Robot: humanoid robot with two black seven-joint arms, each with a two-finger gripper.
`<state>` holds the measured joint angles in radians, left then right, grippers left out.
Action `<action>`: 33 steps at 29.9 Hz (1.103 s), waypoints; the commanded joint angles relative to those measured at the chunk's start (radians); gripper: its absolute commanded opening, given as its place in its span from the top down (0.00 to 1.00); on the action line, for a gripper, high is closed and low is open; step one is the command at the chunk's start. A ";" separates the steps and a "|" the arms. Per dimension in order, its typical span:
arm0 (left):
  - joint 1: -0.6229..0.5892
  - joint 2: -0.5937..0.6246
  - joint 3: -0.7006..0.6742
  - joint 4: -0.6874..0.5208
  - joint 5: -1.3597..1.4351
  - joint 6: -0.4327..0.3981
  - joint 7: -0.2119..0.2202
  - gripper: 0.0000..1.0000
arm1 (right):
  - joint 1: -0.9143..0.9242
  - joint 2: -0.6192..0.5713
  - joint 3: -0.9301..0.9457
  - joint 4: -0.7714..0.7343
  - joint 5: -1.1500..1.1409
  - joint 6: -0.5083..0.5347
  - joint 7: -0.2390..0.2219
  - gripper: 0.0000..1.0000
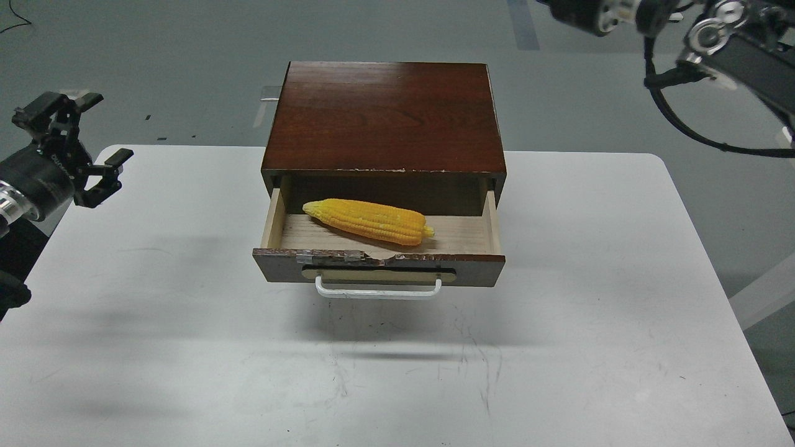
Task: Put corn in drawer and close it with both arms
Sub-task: 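Withdraw the right gripper away from the drawer, then bring the left gripper down to the front of the drawer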
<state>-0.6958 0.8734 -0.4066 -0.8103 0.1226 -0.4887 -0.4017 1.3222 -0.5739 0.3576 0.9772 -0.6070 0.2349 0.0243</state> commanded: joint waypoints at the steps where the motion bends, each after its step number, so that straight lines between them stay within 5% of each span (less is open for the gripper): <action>1: -0.001 -0.001 0.000 0.005 0.000 0.000 -0.003 0.02 | -0.164 -0.033 0.043 -0.124 0.452 0.008 -0.026 0.00; 7: -0.011 0.001 0.002 0.008 0.012 0.000 -0.009 0.02 | -0.490 -0.066 0.319 -0.101 0.458 0.032 -0.029 0.00; 10: -0.031 0.004 -0.003 0.008 0.051 0.027 -0.042 0.02 | -0.592 -0.058 0.409 -0.092 0.455 0.069 -0.027 0.00; 11: -0.056 0.013 -0.003 -0.003 0.108 0.053 -0.087 0.02 | -0.625 -0.054 0.429 -0.094 0.455 0.070 -0.026 0.00; 13: -0.093 0.044 -0.003 -0.016 0.248 0.059 -0.087 0.02 | -0.661 -0.038 0.434 -0.100 0.454 0.070 -0.020 0.00; 16: -0.142 0.096 -0.008 -0.104 0.476 0.079 -0.087 0.02 | -0.683 -0.032 0.432 -0.101 0.452 0.070 -0.018 0.00; 19: -0.192 0.185 -0.011 -0.318 0.640 0.114 -0.087 0.07 | -0.692 -0.037 0.426 -0.101 0.452 0.070 -0.017 0.00; 22: -0.238 0.237 -0.012 -0.522 0.680 0.069 -0.087 0.28 | -0.693 -0.044 0.414 -0.101 0.452 0.070 -0.009 0.00; 25: -0.280 0.257 -0.012 -0.656 0.683 0.000 -0.087 0.37 | -0.699 -0.046 0.411 -0.101 0.449 0.070 -0.009 0.00; 31: -0.269 0.242 0.006 -0.890 0.790 0.000 -0.087 1.00 | -0.707 -0.056 0.365 -0.100 0.449 0.070 -0.006 0.00; 33: -0.251 0.224 0.008 -0.937 0.879 0.000 -0.087 1.00 | -0.707 -0.070 0.354 -0.100 0.449 0.070 -0.004 0.00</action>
<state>-0.9691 1.1171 -0.4049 -1.6703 0.8867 -0.4888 -0.4891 0.6152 -0.6280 0.7312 0.8773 -0.1580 0.3055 0.0177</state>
